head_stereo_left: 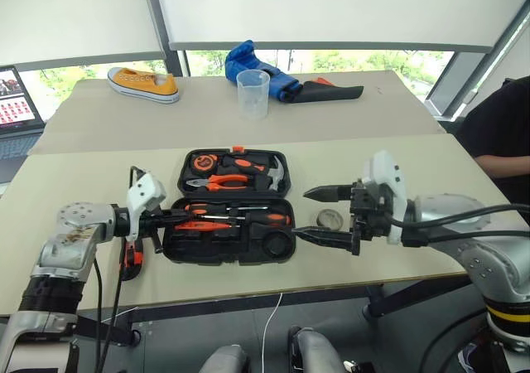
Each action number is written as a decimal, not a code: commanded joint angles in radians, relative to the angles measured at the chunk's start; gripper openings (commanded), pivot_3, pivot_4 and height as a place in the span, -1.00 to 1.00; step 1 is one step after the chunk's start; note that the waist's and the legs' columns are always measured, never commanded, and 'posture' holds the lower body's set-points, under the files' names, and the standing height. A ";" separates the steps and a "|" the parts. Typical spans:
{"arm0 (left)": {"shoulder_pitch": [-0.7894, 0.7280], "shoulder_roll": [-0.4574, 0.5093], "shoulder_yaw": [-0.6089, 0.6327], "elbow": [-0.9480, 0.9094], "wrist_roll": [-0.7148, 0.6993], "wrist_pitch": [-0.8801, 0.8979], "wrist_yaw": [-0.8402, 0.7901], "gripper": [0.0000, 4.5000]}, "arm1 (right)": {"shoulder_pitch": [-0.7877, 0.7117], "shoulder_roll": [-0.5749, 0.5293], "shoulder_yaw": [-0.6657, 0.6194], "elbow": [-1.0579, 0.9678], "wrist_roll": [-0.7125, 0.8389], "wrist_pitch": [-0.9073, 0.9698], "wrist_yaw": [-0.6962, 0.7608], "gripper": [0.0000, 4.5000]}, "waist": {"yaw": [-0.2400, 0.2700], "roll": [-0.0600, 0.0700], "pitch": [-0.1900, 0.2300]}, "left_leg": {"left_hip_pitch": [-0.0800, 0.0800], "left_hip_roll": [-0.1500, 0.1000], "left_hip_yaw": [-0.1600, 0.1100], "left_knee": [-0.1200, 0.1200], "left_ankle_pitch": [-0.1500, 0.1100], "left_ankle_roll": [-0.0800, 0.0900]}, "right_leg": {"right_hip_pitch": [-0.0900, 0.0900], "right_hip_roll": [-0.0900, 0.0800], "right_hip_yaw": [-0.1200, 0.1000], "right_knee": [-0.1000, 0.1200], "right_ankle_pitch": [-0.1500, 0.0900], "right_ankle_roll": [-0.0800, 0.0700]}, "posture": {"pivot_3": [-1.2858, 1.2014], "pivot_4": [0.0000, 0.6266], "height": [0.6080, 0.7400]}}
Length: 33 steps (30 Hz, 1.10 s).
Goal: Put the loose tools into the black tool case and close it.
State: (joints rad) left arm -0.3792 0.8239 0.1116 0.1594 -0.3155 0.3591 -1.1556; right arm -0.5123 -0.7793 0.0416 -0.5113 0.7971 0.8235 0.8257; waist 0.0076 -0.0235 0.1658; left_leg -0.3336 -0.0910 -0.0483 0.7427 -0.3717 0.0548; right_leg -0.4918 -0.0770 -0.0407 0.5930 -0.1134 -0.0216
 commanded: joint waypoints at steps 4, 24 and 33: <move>0.266 0.080 0.374 -0.255 -0.163 0.294 0.120 -0.32 | -0.094 0.046 0.048 0.055 -0.033 -0.061 0.099 1.00 | -0.020 0.000 0.000 | 0.001 0.000 0.000 -0.006 0.000 0.000 | -0.001 0.001 0.000 0.000 0.000 0.000 | 0.03 -0.52 0.75; 0.431 -0.088 0.711 -0.737 -0.306 1.134 0.649 0.97 | -0.152 0.131 0.167 0.186 -0.200 -0.209 0.308 1.00 | 0.004 0.000 0.000 | 0.022 -0.001 -0.003 -0.013 -0.003 -0.007 | 0.020 0.002 -0.002 -0.005 -0.002 0.001 | 0.03 -0.52 0.75; 0.233 -0.127 0.499 -0.627 -0.257 1.255 0.831 0.97 | -0.113 0.137 0.145 0.132 -0.222 -0.196 0.254 1.00 | -0.024 0.000 0.000 | 0.027 0.000 -0.002 -0.022 -0.001 -0.013 | 0.018 0.002 -0.001 0.000 -0.004 -0.004 | 0.03 -0.52 0.75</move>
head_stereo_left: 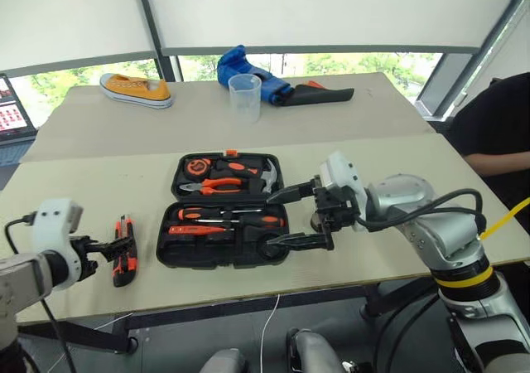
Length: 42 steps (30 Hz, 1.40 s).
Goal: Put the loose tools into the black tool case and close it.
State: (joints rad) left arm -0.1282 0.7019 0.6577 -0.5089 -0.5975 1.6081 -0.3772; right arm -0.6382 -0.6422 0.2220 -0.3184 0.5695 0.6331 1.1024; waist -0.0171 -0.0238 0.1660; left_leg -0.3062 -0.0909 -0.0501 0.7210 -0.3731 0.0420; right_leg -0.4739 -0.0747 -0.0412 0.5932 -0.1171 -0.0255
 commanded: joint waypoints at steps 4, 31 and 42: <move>-0.024 -0.024 -0.108 0.085 0.023 0.006 0.086 0.97 | 0.032 -0.011 -0.055 -0.086 0.016 0.011 -0.045 1.00 | 0.004 0.001 0.000 | 0.001 0.000 0.000 -0.004 0.001 -0.001 | -0.001 0.000 -0.001 0.000 -0.001 -0.002 | 0.03 -0.52 0.75; -0.506 0.409 -0.811 0.537 0.260 -1.205 -1.146 -0.29 | 0.207 -0.143 -0.192 -0.290 0.118 0.150 -0.150 1.00 | 0.005 -0.006 0.004 | -0.004 0.001 -0.002 -0.006 0.005 -0.002 | -0.003 -0.002 -0.001 -0.004 -0.003 -0.002 | 0.03 -0.52 0.75; -0.610 0.270 -1.035 0.708 0.425 -1.446 -1.237 -0.29 | 0.324 -0.166 -0.283 -0.408 0.170 0.197 -0.266 1.00 | 0.009 -0.006 0.004 | -0.023 0.001 -0.002 0.008 0.003 0.003 | -0.018 -0.003 0.000 -0.001 -0.002 -0.004 | 0.03 -0.52 0.75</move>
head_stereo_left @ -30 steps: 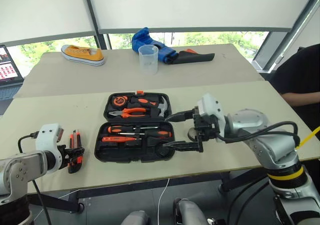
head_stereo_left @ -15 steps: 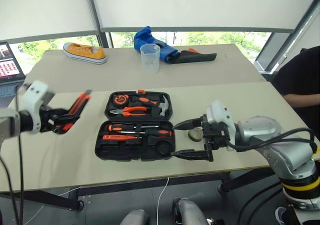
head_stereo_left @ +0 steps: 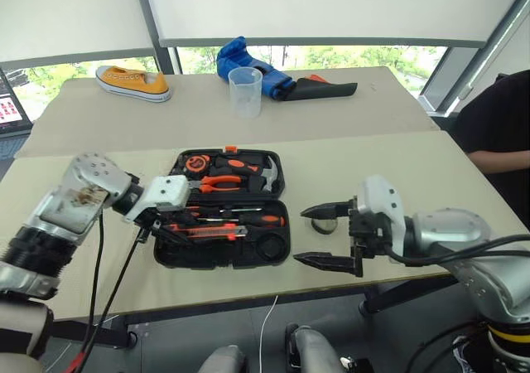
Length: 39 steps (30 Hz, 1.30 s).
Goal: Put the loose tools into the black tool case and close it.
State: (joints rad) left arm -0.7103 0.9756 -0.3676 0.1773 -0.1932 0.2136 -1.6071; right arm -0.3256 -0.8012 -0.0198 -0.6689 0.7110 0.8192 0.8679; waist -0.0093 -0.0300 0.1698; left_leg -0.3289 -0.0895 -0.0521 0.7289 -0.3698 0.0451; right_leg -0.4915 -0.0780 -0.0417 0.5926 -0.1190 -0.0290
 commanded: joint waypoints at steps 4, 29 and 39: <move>-0.035 0.002 -0.043 0.052 0.028 -0.085 -0.007 -0.29 | 0.030 -0.014 -0.054 -0.077 0.044 0.017 -0.060 1.00 | 0.007 0.000 0.000 | 0.001 0.000 0.001 0.001 -0.001 0.001 | 0.001 0.000 0.001 0.001 0.000 0.001 | 0.03 -0.52 0.75; -0.053 -0.011 0.057 0.075 -0.081 -0.029 -0.007 -0.05 | -0.002 -0.008 -0.012 -0.031 0.027 -0.013 -0.059 1.00 | 0.018 0.000 0.000 | 0.000 -0.001 0.002 0.003 -0.001 0.003 | 0.001 0.001 0.001 0.000 0.001 0.002 | 0.03 -0.52 0.75; -0.018 -0.026 0.014 0.044 -0.043 -0.059 -0.007 -0.98 | 0.003 -0.007 -0.031 -0.037 0.040 -0.001 -0.072 1.00 | 0.019 0.000 0.000 | 0.000 -0.001 0.002 0.003 -0.001 0.003 | 0.001 0.001 0.001 0.001 0.001 0.002 | 0.03 -0.52 0.75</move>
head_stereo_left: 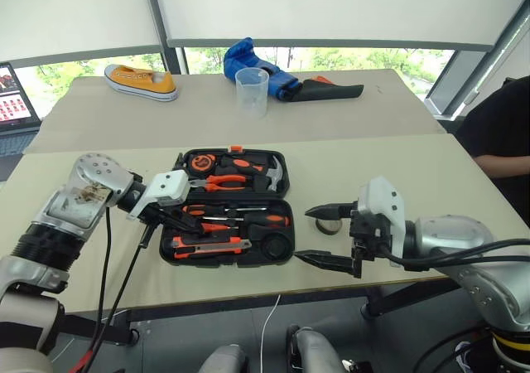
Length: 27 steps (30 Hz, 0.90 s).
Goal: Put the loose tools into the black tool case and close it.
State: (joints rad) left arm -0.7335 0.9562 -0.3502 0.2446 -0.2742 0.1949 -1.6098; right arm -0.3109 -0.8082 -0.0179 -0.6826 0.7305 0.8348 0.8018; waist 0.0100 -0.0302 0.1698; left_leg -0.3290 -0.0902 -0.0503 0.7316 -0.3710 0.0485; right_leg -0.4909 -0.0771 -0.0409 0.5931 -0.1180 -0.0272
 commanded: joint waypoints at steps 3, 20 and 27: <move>0.015 -0.012 -0.026 -0.023 0.079 -0.073 -0.005 -0.98 | -0.009 0.000 -0.039 -0.025 0.026 -0.013 -0.011 1.00 | 0.001 0.000 0.000 | 0.000 0.000 0.000 0.000 0.000 0.000 | 0.000 0.000 0.000 0.000 0.000 0.000 | 0.03 -0.52 0.75; 0.003 -0.113 -0.008 -0.008 0.181 -0.116 0.014 -0.98 | -0.010 -0.004 -0.047 -0.021 0.040 -0.009 -0.032 1.00 | 0.002 0.000 -0.002 | 0.002 0.000 0.001 0.000 -0.001 0.001 | 0.002 0.000 0.000 0.000 0.000 0.000 | 0.03 -0.52 0.75; -0.026 -0.085 0.039 -0.021 0.119 -0.044 -0.004 -0.98 | -0.009 -0.006 -0.048 -0.020 0.048 -0.008 -0.041 1.00 | 0.003 0.000 -0.002 | 0.001 0.000 0.000 0.001 -0.001 0.002 | 0.002 0.000 0.000 0.000 0.001 0.001 | 0.03 -0.52 0.75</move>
State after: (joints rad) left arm -0.7313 0.8418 -0.3412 0.2422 -0.1162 0.1259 -1.5973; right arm -0.3105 -0.8083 -0.0330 -0.6831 0.7669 0.8350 0.7627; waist 0.0133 -0.0301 0.1682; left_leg -0.3286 -0.0904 -0.0500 0.7323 -0.3718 0.0500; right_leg -0.4895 -0.0772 -0.0408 0.5933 -0.1172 -0.0259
